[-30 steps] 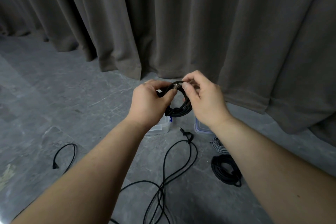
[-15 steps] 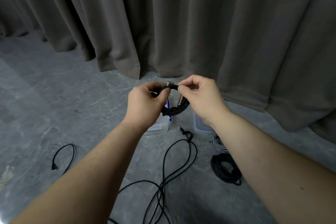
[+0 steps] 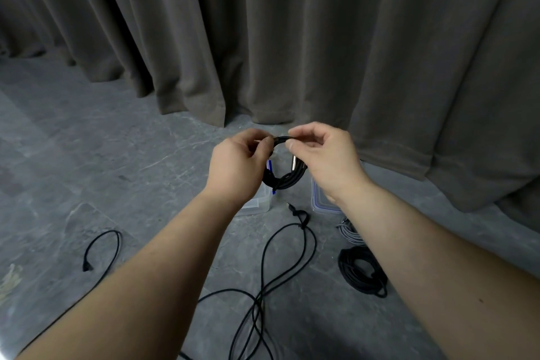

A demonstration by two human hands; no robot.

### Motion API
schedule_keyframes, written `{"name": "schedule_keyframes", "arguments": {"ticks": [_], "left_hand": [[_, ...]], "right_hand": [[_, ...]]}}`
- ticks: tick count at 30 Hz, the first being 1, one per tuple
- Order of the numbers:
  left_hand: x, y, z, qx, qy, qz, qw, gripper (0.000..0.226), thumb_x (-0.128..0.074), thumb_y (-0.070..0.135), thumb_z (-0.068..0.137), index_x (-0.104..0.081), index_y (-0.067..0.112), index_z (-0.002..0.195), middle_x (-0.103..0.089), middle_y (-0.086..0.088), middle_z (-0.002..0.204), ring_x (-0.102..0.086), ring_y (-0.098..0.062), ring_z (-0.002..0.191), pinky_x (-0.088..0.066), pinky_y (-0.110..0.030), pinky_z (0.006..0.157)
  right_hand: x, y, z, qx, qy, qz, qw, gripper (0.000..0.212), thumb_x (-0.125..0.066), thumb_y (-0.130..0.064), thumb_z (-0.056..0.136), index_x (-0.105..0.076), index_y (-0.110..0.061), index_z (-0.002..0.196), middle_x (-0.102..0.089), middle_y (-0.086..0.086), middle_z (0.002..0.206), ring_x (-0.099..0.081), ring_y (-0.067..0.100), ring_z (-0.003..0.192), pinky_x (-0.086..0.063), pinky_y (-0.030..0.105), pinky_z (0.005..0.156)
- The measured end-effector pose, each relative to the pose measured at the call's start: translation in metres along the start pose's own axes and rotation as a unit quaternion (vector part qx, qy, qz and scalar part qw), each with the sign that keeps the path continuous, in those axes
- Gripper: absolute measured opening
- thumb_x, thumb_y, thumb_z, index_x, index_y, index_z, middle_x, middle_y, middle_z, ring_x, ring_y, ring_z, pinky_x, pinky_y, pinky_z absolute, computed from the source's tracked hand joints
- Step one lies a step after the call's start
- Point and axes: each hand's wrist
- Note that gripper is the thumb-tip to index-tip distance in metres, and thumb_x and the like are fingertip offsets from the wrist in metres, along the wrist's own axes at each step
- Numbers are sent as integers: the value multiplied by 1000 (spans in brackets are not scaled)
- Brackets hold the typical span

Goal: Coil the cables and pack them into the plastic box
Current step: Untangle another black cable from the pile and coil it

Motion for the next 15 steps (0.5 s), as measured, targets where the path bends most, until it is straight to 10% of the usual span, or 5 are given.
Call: {"name": "schedule_keyframes", "arguments": {"ticks": [15], "left_hand": [[3, 5, -2, 96, -71, -207, 971, 13, -61, 13, 94, -64, 5, 85, -68, -6, 76, -69, -16, 72, -59, -30, 71]], "right_hand": [[6, 5, 3, -134, 20, 97, 986, 19, -66, -2, 85, -68, -15, 71, -66, 5, 71, -57, 11, 64, -47, 24, 67]]}}
Point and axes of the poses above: each hand's wrist, its own z-axis towards the middle knuckle, its own x-axis out of the back of the hand, y = z × x
